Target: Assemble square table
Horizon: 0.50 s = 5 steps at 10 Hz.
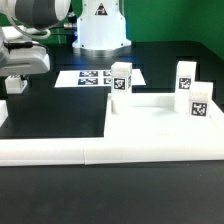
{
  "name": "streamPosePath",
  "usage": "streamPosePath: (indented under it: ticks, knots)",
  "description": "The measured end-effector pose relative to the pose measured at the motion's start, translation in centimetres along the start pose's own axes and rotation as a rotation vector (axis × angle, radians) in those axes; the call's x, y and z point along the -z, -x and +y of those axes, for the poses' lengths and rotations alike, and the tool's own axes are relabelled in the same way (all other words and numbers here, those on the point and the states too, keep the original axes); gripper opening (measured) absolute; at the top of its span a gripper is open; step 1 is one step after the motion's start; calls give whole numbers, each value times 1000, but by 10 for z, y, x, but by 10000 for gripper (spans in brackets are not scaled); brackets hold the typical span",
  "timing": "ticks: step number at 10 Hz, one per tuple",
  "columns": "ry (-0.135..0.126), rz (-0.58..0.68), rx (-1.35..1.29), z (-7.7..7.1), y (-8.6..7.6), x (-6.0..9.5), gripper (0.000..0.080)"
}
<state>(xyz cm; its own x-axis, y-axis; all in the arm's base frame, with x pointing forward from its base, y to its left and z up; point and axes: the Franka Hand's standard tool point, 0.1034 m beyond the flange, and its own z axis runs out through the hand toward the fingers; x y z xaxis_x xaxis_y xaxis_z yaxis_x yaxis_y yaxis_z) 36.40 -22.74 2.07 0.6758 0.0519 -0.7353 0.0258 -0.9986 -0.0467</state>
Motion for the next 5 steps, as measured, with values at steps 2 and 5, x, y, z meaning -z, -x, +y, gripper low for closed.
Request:
streamPosePath:
  ticks: [2,5]
  knots:
    - [-3,-20,1,-3,-1,-7,649]
    - [-21,-90,-5,-14,2,-23,649]
